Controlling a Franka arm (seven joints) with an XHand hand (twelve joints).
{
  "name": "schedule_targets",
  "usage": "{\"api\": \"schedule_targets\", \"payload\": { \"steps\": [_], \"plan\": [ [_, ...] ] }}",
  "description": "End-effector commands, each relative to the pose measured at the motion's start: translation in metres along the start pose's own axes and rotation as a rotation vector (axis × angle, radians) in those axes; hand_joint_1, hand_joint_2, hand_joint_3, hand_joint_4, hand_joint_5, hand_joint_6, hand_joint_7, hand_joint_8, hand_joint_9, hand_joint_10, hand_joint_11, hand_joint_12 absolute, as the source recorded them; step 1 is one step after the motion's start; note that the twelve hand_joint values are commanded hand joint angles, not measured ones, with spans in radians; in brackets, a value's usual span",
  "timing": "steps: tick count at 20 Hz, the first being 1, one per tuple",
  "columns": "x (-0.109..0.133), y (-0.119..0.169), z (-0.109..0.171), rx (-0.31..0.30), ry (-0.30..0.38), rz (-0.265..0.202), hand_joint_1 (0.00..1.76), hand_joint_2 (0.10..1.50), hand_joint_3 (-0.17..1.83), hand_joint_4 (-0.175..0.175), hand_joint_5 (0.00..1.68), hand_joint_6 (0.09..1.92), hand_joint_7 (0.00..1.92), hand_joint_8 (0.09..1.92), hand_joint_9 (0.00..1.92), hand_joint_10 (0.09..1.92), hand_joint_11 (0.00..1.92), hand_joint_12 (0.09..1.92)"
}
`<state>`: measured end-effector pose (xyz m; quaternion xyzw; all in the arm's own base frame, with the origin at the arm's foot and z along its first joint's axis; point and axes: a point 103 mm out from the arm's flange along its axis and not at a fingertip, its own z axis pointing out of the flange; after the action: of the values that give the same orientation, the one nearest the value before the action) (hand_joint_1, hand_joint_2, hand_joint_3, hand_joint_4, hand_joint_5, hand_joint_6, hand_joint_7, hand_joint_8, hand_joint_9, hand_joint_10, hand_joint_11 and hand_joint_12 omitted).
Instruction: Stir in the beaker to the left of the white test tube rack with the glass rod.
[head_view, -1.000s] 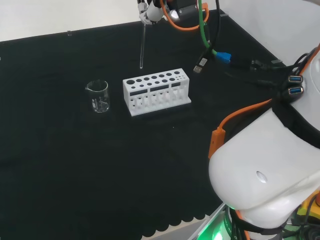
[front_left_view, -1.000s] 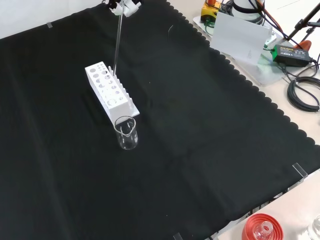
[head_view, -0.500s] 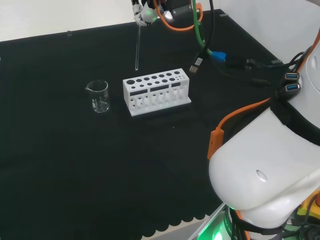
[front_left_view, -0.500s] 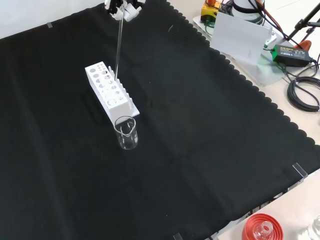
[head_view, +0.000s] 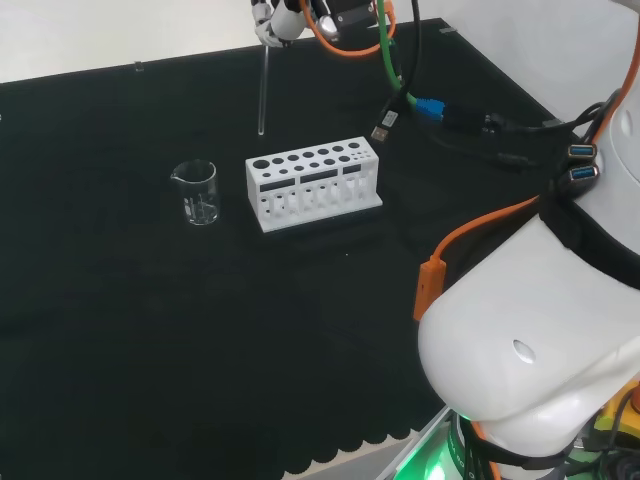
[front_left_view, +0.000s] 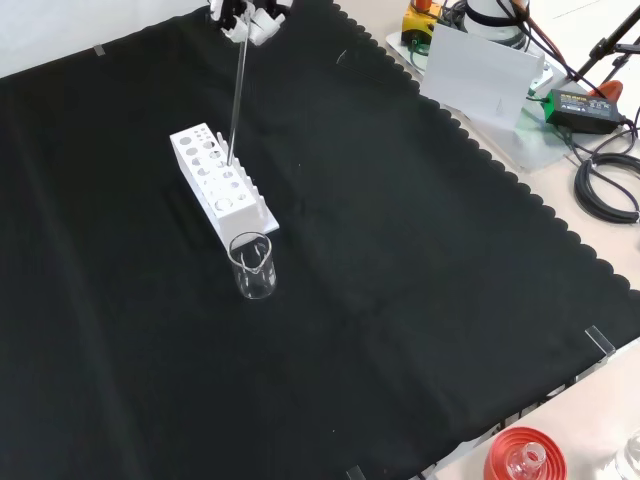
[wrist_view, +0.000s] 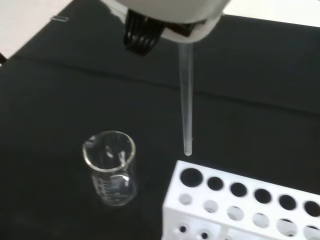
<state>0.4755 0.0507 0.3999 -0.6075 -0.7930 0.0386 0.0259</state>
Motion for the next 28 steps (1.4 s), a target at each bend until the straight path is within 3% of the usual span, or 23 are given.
{"api": "schedule_targets", "payload": {
  "steps": [1,2,3,6,17,28],
  "plan": [
    [0.007,0.003,-0.003,0.015,0.007,-0.066,1.19,0.69,0.78,-0.175,1.08,1.05,1.60,0.86,1.72,0.70,1.68,0.92],
    [0.038,0.031,0.003,0.022,0.005,-0.063,1.19,0.69,0.78,-0.175,1.08,1.05,1.60,0.86,1.72,0.70,1.68,0.92],
    [0.052,0.040,0.003,0.030,-0.014,-0.095,1.19,0.69,0.78,-0.175,1.08,1.05,1.60,0.86,1.72,0.70,1.68,0.92],
    [0.072,0.061,-0.002,0.036,-0.017,-0.118,1.19,0.69,0.79,-0.175,1.08,1.05,1.60,0.86,1.72,0.70,1.68,0.92],
    [0.095,0.093,0.007,0.069,-0.020,-0.166,1.19,0.69,0.79,-0.175,1.08,1.05,1.60,0.86,1.73,0.69,1.68,0.92],
    [0.093,0.099,0.009,0.067,-0.008,-0.175,1.19,0.69,0.79,-0.175,1.08,1.05,1.60,0.86,1.73,0.69,1.68,0.92]
  ]
}}
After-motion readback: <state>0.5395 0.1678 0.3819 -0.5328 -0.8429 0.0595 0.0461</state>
